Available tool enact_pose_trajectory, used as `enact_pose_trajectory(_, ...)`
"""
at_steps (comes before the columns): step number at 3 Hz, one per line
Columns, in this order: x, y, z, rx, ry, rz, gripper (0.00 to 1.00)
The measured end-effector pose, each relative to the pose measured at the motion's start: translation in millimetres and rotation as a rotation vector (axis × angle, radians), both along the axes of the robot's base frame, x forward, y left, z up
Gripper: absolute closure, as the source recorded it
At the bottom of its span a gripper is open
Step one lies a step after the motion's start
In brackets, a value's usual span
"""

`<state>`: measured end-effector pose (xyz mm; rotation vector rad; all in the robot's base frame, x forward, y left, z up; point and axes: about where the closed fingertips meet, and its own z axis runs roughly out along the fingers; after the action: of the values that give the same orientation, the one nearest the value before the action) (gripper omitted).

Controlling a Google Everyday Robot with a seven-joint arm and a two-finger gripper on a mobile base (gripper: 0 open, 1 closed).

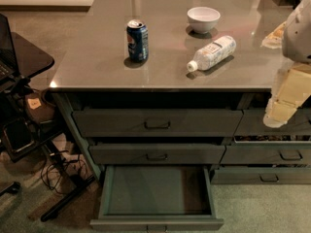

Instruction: Close bottom drawer

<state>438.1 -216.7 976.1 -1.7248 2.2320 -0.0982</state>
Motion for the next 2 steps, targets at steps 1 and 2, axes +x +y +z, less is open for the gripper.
enact_pose_trajectory(1,0,0,0,0.0,0.0,0.0,0.0)
enact_pose_trajectory(2,-5,-1,-13,0.012,-0.002,-0.001,0.0)
